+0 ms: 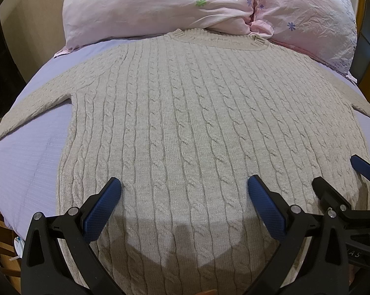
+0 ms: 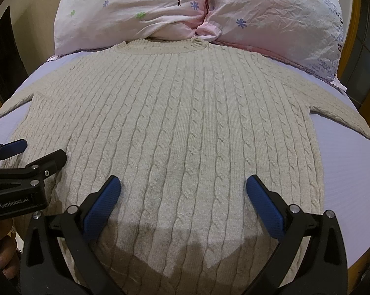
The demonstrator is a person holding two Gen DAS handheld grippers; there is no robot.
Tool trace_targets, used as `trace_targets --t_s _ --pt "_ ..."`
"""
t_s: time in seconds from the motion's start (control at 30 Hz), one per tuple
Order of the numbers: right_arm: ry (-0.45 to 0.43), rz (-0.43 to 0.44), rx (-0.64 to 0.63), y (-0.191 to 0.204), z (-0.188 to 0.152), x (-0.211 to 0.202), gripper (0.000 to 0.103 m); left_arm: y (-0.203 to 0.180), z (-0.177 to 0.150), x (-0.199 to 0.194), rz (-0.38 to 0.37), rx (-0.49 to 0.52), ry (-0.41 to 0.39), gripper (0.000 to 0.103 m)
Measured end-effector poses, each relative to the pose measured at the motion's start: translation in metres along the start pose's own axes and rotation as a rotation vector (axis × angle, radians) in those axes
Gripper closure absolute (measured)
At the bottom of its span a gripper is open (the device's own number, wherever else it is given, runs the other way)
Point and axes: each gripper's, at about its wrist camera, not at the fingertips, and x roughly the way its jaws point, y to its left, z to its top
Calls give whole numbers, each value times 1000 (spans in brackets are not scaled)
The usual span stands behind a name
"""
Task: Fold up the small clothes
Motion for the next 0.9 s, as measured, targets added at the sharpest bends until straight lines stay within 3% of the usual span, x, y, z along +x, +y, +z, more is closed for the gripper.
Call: trace_targets --t_s 0.57,0.9 --pt "49 4 -3 2 4 1 2 1 5 1 -8 13 29 1" --pt "36 23 -14 -2 1 -1 2 2 7 1 -20 32 58 1"
